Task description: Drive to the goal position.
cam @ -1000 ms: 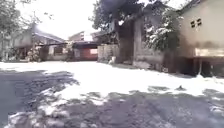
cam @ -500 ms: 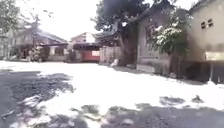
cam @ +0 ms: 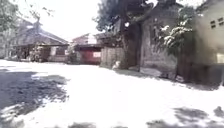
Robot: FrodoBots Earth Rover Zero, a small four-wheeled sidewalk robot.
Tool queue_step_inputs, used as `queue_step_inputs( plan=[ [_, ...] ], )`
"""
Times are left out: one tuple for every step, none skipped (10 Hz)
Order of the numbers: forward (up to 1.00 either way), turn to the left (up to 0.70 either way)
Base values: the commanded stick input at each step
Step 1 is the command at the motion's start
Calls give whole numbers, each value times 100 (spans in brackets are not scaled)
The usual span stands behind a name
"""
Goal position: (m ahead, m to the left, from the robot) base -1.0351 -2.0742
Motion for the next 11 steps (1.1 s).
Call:
queue_step_inputs(
  plan=[
    [85, 34],
    [85, 34],
    [85, 8],
    [85, 0],
    [85, 0],
    [85, 0],
    [85, 0],
    [85, 0],
    [85, 0],
    [85, 0],
    [85, 0]
  ],
)
